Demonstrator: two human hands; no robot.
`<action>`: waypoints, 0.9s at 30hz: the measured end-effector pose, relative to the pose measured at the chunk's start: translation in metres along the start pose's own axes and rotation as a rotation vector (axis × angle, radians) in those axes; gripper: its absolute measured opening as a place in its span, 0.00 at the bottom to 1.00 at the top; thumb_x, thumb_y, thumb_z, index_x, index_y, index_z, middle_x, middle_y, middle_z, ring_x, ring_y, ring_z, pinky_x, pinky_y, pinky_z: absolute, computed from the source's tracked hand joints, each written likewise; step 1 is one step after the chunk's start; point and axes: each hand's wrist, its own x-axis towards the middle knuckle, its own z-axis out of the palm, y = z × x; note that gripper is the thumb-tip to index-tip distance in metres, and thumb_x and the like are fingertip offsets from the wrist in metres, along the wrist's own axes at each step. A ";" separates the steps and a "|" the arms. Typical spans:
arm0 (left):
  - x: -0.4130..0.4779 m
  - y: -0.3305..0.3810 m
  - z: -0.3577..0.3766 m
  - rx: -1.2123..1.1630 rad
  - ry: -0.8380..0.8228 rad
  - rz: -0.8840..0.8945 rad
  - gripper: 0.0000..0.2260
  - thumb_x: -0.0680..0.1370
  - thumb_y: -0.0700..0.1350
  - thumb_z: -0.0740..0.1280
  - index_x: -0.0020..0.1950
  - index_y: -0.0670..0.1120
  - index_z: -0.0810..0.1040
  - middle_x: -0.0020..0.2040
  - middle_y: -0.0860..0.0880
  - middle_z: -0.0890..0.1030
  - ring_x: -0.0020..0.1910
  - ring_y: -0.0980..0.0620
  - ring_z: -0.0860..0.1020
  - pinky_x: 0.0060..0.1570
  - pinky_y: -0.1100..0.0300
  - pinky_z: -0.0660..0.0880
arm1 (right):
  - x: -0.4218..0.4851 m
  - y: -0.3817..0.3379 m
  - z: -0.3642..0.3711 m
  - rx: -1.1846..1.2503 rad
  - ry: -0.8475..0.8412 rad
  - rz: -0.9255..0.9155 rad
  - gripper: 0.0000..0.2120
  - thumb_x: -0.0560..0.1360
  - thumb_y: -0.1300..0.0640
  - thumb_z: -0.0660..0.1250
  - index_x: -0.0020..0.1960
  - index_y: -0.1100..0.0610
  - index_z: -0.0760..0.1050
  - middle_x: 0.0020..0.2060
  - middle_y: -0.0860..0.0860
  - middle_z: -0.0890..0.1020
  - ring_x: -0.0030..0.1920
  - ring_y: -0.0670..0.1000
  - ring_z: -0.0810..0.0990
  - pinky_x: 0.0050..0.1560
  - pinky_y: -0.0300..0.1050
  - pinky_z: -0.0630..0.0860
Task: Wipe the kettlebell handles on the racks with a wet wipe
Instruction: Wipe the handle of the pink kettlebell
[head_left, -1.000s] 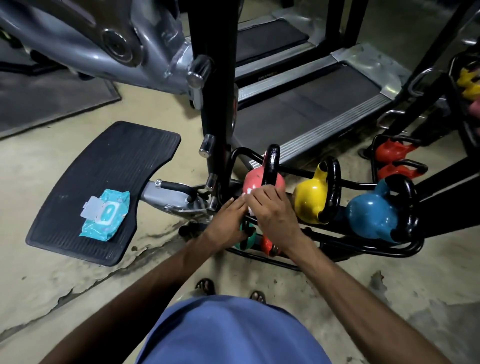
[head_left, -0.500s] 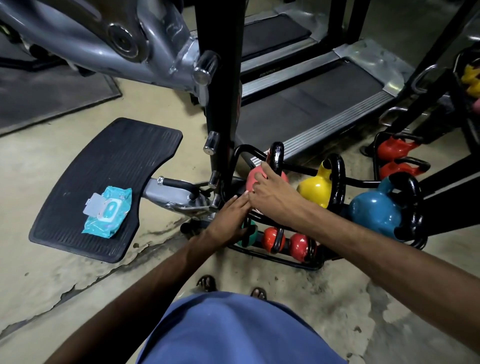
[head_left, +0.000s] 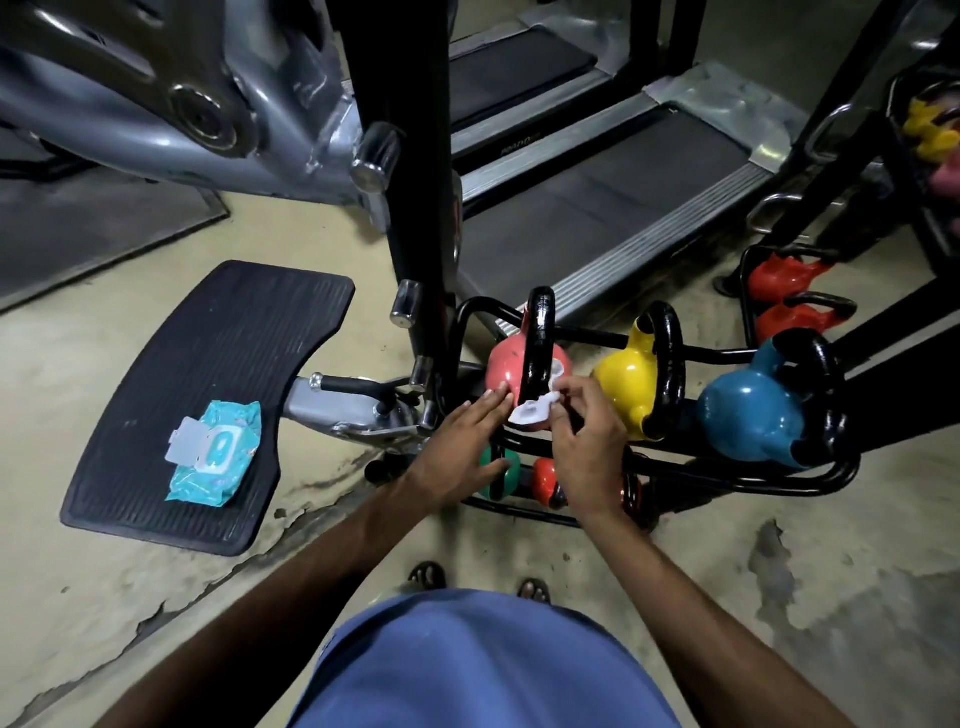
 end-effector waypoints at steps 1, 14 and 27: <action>0.000 0.000 -0.001 0.004 -0.005 0.002 0.40 0.78 0.53 0.71 0.84 0.48 0.53 0.84 0.53 0.50 0.83 0.55 0.51 0.81 0.55 0.51 | 0.001 -0.001 0.004 0.095 0.003 0.123 0.14 0.77 0.68 0.66 0.56 0.53 0.78 0.53 0.46 0.82 0.56 0.43 0.81 0.58 0.44 0.79; 0.000 0.036 -0.042 -0.227 0.025 0.008 0.41 0.78 0.49 0.74 0.84 0.47 0.52 0.80 0.49 0.65 0.77 0.52 0.66 0.76 0.61 0.61 | 0.130 -0.026 0.046 0.525 0.079 0.745 0.08 0.71 0.63 0.74 0.42 0.58 0.75 0.36 0.55 0.81 0.39 0.55 0.80 0.37 0.44 0.76; 0.009 0.045 -0.050 0.176 0.087 0.278 0.41 0.79 0.48 0.70 0.85 0.47 0.49 0.84 0.48 0.42 0.83 0.53 0.40 0.81 0.50 0.53 | 0.194 -0.048 0.057 -0.940 -0.879 -0.176 0.13 0.77 0.54 0.66 0.52 0.63 0.82 0.52 0.63 0.84 0.55 0.64 0.83 0.50 0.50 0.78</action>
